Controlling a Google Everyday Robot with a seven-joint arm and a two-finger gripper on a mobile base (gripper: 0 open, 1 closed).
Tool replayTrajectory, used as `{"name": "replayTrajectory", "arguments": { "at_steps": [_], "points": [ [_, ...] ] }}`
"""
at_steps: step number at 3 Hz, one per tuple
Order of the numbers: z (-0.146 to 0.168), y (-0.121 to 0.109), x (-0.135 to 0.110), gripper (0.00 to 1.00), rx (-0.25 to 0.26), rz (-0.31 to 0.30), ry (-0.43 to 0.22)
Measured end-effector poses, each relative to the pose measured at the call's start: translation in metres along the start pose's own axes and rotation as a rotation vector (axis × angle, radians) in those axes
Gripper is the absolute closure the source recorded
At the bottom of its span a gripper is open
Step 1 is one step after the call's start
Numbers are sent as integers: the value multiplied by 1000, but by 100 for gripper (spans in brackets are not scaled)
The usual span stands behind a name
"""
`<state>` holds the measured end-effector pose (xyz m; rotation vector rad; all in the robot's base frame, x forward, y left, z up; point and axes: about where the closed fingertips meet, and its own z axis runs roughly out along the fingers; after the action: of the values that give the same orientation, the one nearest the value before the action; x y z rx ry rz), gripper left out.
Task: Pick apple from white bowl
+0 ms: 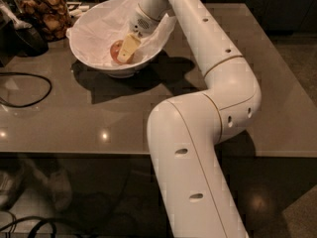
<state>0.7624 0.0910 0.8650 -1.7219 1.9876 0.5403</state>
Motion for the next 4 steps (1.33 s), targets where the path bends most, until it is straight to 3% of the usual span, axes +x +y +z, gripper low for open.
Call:
{"name": "replayTrajectory", "arguments": {
  "at_steps": [2,3,4],
  "points": [
    [0,0,0,93,0,0,0],
    [-4,-2,-8,100,15,-6,-27],
    [-35,1,-27,100,64,-28,-58]
  ]
}}
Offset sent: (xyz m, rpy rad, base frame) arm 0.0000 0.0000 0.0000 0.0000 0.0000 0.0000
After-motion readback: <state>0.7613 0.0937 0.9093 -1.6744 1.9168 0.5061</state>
